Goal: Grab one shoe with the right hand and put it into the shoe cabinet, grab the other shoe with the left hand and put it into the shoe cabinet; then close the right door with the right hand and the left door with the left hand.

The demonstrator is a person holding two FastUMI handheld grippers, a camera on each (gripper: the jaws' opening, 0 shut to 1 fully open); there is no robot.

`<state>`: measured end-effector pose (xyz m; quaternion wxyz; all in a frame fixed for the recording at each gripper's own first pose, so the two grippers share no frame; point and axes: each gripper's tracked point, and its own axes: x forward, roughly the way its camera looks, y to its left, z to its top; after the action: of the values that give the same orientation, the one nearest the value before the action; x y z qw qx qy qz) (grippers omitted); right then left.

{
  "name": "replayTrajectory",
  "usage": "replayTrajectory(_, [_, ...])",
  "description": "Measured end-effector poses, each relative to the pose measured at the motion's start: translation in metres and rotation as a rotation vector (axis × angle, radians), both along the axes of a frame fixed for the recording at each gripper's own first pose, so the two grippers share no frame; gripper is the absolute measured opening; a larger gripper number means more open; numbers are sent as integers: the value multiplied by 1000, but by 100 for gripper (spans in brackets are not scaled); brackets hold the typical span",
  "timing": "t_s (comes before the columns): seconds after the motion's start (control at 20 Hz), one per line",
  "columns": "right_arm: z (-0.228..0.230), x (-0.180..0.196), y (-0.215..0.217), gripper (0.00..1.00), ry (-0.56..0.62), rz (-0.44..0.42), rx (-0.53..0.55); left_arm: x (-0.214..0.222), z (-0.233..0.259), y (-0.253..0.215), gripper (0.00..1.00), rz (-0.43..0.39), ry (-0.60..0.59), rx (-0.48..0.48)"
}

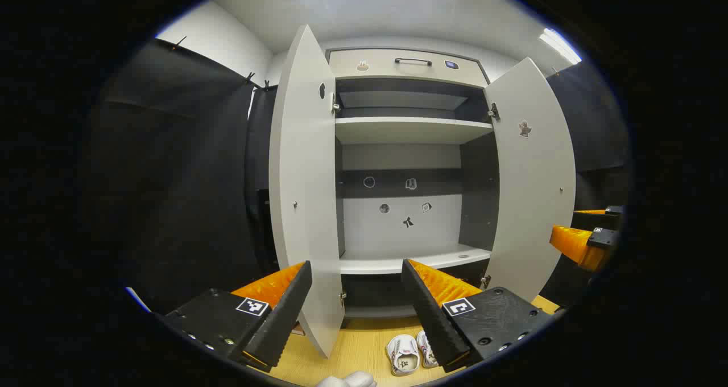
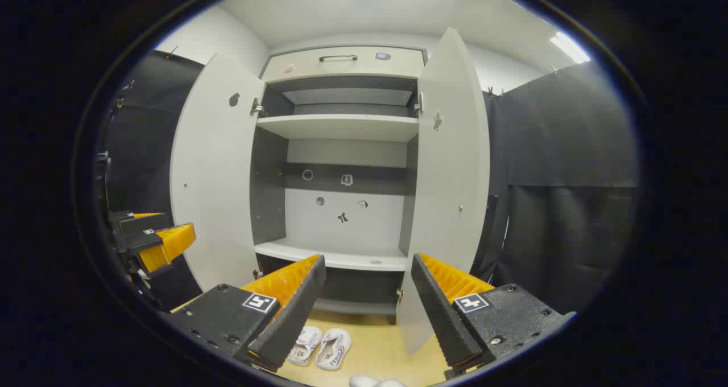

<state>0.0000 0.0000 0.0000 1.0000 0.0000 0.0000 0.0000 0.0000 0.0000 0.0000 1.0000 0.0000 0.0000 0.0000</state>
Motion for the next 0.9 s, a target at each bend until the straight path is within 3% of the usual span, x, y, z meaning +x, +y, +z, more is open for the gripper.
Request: replayTrajectory(0.9, [1, -3, 8, 99, -3, -3, -4, -4, -3, 6, 95, -2, 2, 16])
